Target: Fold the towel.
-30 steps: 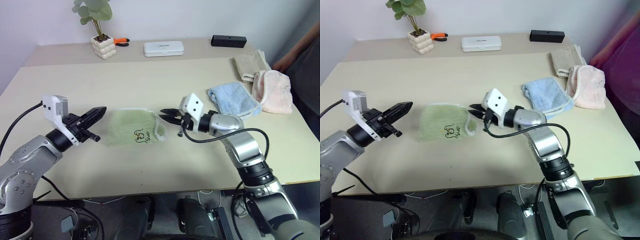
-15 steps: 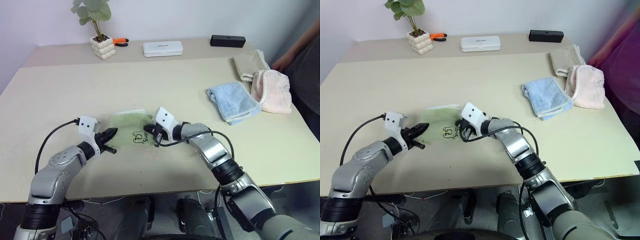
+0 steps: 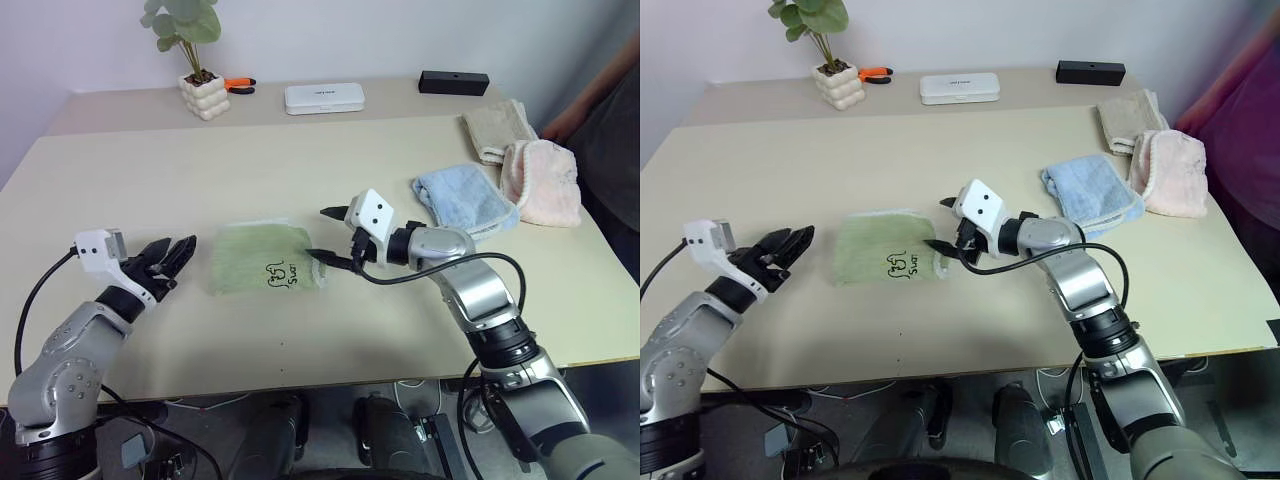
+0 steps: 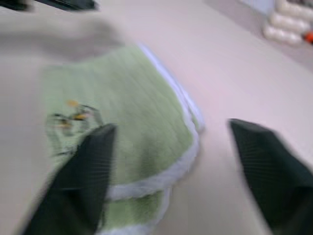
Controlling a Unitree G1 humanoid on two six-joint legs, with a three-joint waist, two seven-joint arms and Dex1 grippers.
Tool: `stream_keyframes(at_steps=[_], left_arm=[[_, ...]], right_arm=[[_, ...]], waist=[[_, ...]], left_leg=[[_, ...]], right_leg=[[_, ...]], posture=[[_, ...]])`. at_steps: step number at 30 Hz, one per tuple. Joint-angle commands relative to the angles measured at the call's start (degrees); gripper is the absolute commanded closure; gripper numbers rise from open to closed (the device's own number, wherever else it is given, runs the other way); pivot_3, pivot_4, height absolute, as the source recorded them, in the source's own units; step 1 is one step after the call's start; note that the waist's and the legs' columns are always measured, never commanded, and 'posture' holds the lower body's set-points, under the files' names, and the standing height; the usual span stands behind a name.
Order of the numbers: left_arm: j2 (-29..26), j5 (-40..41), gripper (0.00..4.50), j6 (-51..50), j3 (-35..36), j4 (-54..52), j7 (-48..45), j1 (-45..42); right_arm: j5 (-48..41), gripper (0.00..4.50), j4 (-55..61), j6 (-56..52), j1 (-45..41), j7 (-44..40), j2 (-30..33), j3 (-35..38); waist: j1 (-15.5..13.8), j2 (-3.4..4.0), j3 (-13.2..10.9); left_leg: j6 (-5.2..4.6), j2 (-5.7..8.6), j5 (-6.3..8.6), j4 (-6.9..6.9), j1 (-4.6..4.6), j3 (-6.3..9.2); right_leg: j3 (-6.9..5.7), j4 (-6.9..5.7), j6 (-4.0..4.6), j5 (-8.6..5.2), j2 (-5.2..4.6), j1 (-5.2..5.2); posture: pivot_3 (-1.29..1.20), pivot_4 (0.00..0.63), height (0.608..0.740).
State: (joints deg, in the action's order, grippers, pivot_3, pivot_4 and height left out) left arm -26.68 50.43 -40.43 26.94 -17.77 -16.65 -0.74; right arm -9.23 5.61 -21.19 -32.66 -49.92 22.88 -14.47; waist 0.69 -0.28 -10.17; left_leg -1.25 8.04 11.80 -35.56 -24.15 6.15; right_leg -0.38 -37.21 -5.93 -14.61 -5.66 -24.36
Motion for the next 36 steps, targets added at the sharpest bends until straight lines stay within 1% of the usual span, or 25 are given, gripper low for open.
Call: stream_keyframes(at_steps=[1, 5, 11, 13, 15, 17, 18, 21, 25, 28, 30, 32, 34, 36], left_arm=[[1.80, 8.53, 0.02, -8.16, 1.01, 1.25, 4.66, -1.46], [5.03, 14.90, 0.02, -13.93, -0.70, 2.37, 8.91, -4.46], [8.65, 15.64, 0.02, -17.33, -4.70, 4.46, 12.90, -7.52], [9.53, 16.09, 0.55, -17.67, -5.48, 4.00, 12.95, -8.12], [9.92, 16.10, 1.36, -17.85, -6.11, 3.60, 13.00, -8.40], [10.21, 16.61, 2.31, -17.56, -5.65, 3.81, 13.41, -8.77], [10.28, 16.85, 2.89, -17.45, -5.38, 3.88, 13.59, -8.92], [10.93, 17.66, 4.43, -15.60, -3.65, 3.87, 14.30, -9.78], [12.06, 17.14, 4.47, -8.29, 1.33, 4.48, 16.07, -12.41], [10.54, 12.90, 4.47, -1.63, 5.01, 6.96, 18.18, -15.09], [8.72, 10.60, 4.47, 5.63, 11.09, 10.57, 22.00, -18.56], [7.42, 9.04, 4.47, 10.87, 15.70, 12.74, 24.90, -20.20], [6.15, 6.40, 4.47, 15.93, 20.31, 15.05, 27.82, -19.39], [6.12, 5.68, 4.47, 18.94, 23.98, 16.81, 30.90, -18.09]], right_arm=[[-1.05, 0.00, 5.02, 1.63, 0.28, -1.93, 0.94, -0.31], [-1.73, 0.00, 7.39, 2.66, 1.46, -3.85, 1.60, -1.03], [-1.54, 0.00, 8.74, 3.37, 2.15, -5.06, 1.79, -1.60], [-1.04, 0.00, 8.58, 3.81, 2.21, -4.88, 1.93, -1.77], [-0.68, 0.00, 8.42, 4.21, 2.24, -4.66, 2.00, -1.91], [-0.48, 0.00, 8.26, 4.52, 2.24, -4.48, 1.88, -1.96], [-0.44, 0.00, 8.21, 4.62, 2.24, -4.42, 1.83, -1.97], [-0.37, 0.00, 8.05, 4.90, 2.19, -4.22, 1.64, -2.08], [-0.22, 0.00, 7.79, 5.32, 2.06, -4.01, 1.37, -2.14], [-0.07, 0.00, 7.39, 5.63, 1.78, -3.94, 1.25, -2.12], [0.04, 0.00, 7.08, 5.91, 1.58, -3.94, 1.20, -2.10], [0.11, 0.00, 7.08, 6.19, 1.69, -3.94, 1.21, -2.11], [0.23, 0.00, 7.02, 6.49, 1.86, -3.91, 1.18, -2.21], [0.40, 0.00, 6.97, 6.82, 2.11, -3.92, 1.20, -2.34]], waist=[[-0.04, 0.00, 0.00], [-0.28, -0.04, 0.00], [-0.17, -0.05, 0.01], [-0.18, -0.05, 0.01], [-0.21, -0.06, 0.01], [-0.23, -0.06, 0.01], [-0.23, -0.06, 0.01], [-0.22, -0.06, 0.01], [-0.23, -0.06, 0.01], [-0.11, -0.07, 0.01], [-0.10, -0.08, 0.01], [-0.02, -0.10, 0.00], [0.01, -0.11, 0.01], [-0.06, -0.11, 0.01]], left_leg=[[0.00, 0.00, 0.00, -0.01, 0.00, 0.00], [-0.02, 0.00, 0.01, -0.09, 0.00, 0.01], [-0.01, 0.00, 0.01, -0.11, 0.00, 0.01], [-0.01, 0.00, 0.00, -0.11, 0.00, 0.01], [0.00, 0.01, 0.00, -0.12, 0.00, 0.00], [0.00, 0.01, 0.00, -0.13, 0.00, 0.00], [0.00, 0.01, 0.00, -0.12, 0.00, 0.00], [0.00, 0.01, 0.00, -0.12, 0.00, 0.01], [0.00, 0.00, 0.00, -0.12, 0.00, 0.00], [0.11, 0.00, -0.06, -0.11, 0.00, 0.00], [0.25, 0.00, -0.14, -0.11, 0.00, -0.01], [0.26, -0.01, -0.14, -0.11, -0.01, -0.01], [0.30, -0.01, -0.13, -0.10, -0.01, -0.01], [0.33, -0.01, -0.12, -0.10, -0.01, -0.02]], right_leg=[[0.00, 0.00, 0.00, 0.00, 0.00, -0.01], [-0.01, 0.01, -0.01, 0.00, 0.00, -0.01], [-0.01, -0.02, -0.01, 0.01, 0.00, 0.06], [0.00, -0.02, -0.01, 0.01, 0.00, 0.06], [0.00, -0.01, -0.01, 0.00, -0.01, 0.07], [0.00, 0.00, -0.01, 0.01, -0.01, 0.07], [0.00, -0.01, -0.01, 0.01, 0.00, 0.07], [0.00, -0.01, 0.00, 0.00, 0.00, 0.07], [0.00, 0.00, 0.00, 0.00, -0.01, 0.07], [0.00, 0.00, 0.00, 0.00, 0.00, 0.06], [0.00, 0.00, 0.00, 0.00, -0.01, 0.06], [0.00, 0.00, 0.00, 0.00, 0.00, 0.04], [0.00, 0.01, -0.01, 0.01, 0.00, 0.03], [0.01, 0.04, -0.01, 0.01, 0.00, 0.03]], posture=[[0.00, 0.150, 0.736], [0.00, 0.150, 0.736], [0.00, 0.150, 0.736], [0.00, 0.150, 0.736], [0.00, 0.150, 0.736], [0.00, 0.150, 0.736], [0.00, 0.150, 0.736], [0.00, 0.150, 0.736], [0.00, 0.150, 0.736], [0.00, 0.150, 0.736], [0.00, 0.150, 0.736], [0.00, 0.150, 0.736], [0.00, 0.150, 0.736], [0.00, 0.150, 0.736]])
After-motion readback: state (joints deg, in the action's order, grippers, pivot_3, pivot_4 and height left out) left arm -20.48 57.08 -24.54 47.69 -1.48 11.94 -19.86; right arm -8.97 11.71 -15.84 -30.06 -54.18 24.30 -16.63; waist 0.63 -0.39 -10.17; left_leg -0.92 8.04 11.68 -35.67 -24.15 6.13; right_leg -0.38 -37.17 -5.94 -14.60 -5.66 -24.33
